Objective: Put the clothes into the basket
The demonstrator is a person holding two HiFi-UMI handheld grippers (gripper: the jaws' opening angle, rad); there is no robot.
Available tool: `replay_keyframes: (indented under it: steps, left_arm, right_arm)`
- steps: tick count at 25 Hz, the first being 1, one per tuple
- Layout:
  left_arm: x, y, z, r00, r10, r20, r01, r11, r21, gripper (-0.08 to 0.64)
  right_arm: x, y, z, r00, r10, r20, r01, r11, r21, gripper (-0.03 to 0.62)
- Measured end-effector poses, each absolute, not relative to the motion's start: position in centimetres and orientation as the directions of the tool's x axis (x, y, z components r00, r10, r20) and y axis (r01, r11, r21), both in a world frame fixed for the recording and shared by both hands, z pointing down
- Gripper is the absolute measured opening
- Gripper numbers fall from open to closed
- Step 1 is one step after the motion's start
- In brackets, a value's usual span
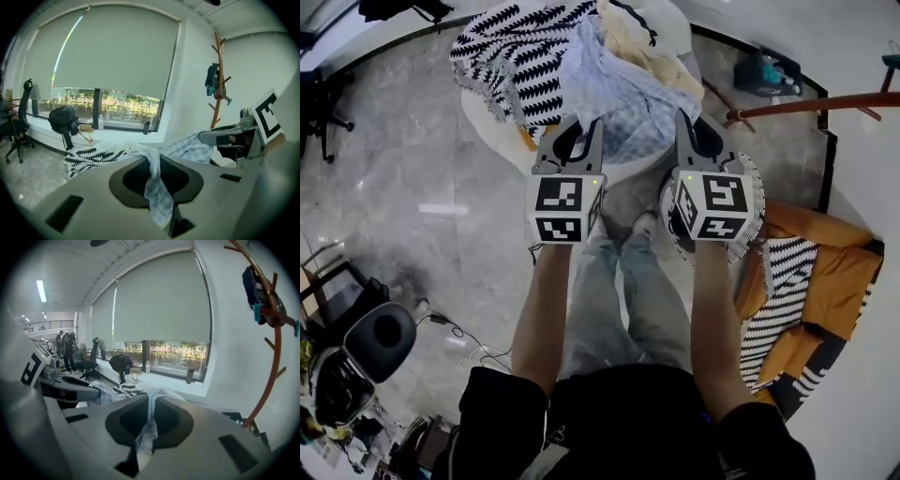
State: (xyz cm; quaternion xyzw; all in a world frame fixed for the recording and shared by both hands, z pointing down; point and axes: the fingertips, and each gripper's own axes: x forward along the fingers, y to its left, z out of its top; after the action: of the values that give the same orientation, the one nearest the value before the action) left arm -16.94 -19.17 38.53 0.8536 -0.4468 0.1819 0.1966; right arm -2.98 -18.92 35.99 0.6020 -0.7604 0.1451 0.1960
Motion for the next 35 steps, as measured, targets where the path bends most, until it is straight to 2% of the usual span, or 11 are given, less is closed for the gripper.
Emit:
replay_keyframes:
  steps: [5,14,20,27,30,35]
  left_arm:
    - [-11.4,-18.1,31.2,0.618,-0.661,0.425,-0.771,-0.616,0.162,0.058]
    - [-0.2,-12.2,17.6,0.786,-0.555,0.273,-0.599,-0.793,0.112,0.058]
    - [8.8,-6.2,10.1,0.897,-0.409,0.166,-0.426,-0.901,0.086,0.058]
    - [16.4,2.0,2.7,0.984,-0.175,0.026,-0.177,-0.978,0.109,0.058]
    - [18.8,4.7,3.7,0.993,-0.107,0.054,-0.113,-0.986,0.123,0.058]
    - [21.6,6.6,9.8,0.979,-0.044,0.200,-0.080,-0.981,0.175,0.058]
  right_arm:
    - [1.7,-16.9,28.8,-0.135,-0.902,0.410,-0.986,0.161,0.031,0.020]
    - [10.9,-10.6,14.2,-0.033,-0.978,0.206,-0.993,0.055,0.104,0.020]
    - [17.8,-4.3,5.8,0.068,-0.996,0.063,-0.986,-0.058,0.154,0.020]
    - [24.1,4.2,-0.2,0.175,-0.982,-0.064,-0.966,-0.184,0.183,0.020]
    - [26.3,6.7,0.5,0.213,-0.976,-0.048,-0.960,-0.218,0.175,0.020]
    - [29.4,9.6,6.6,0.279,-0.958,0.071,-0.958,-0.272,0.096,0.020]
